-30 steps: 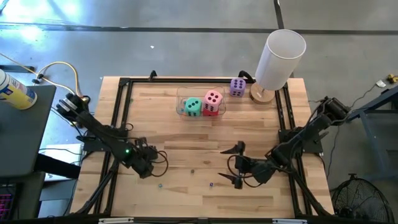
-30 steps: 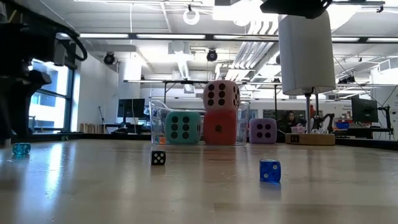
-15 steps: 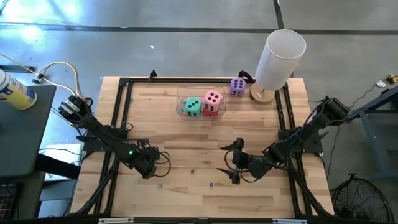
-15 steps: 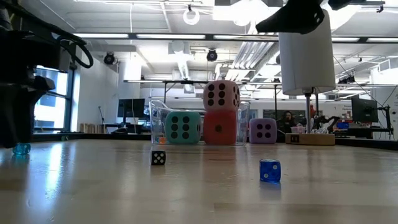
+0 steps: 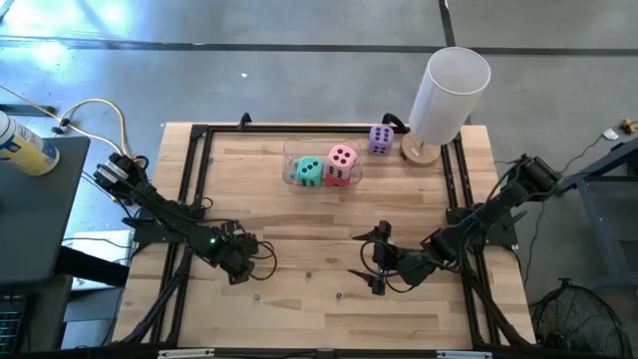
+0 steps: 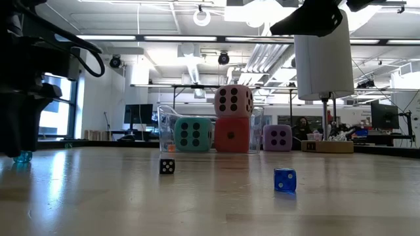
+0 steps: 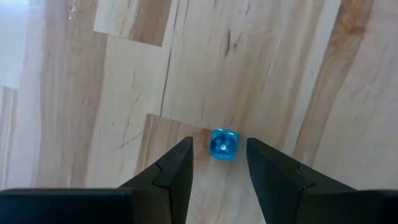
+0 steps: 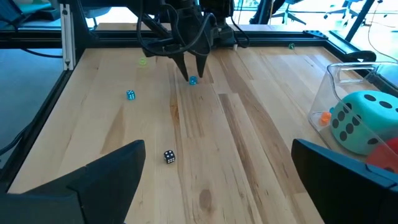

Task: Pick & Place Dice
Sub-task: Put the small light blue dice into the transparent bin, then put the small green dice into the transparent bin

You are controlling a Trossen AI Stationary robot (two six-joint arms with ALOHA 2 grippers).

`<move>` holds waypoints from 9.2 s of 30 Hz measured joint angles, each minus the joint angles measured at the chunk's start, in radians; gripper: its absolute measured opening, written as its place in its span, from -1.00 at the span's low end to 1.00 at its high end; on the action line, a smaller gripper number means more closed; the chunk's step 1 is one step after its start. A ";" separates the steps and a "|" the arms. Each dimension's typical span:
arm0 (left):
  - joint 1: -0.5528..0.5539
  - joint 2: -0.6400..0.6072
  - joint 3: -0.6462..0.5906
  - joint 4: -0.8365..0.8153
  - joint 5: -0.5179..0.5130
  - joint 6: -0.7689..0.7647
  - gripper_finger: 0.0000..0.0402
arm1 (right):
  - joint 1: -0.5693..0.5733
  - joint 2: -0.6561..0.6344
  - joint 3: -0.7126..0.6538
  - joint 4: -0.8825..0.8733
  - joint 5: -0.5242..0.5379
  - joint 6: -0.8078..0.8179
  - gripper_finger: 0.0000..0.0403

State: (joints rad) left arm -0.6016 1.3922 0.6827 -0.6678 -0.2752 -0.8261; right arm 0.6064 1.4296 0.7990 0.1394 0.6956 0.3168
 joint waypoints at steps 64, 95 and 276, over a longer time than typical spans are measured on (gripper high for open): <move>0.093 -0.135 -0.020 0.150 -0.097 0.262 -0.77 | -0.002 0.000 0.000 0.013 -0.043 0.000 0.97; 1.016 -0.035 0.129 0.565 0.305 0.911 -0.68 | -0.002 0.002 -0.001 0.006 -0.075 0.076 0.97; 1.559 0.400 0.340 -0.355 -0.280 1.384 0.96 | -0.275 0.084 0.000 0.042 -0.385 -0.235 0.97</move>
State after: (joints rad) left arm 0.9571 1.7922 1.0230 -1.0227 -0.5555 0.5577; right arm 0.3309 1.5139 0.7986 0.1812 0.3108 0.0818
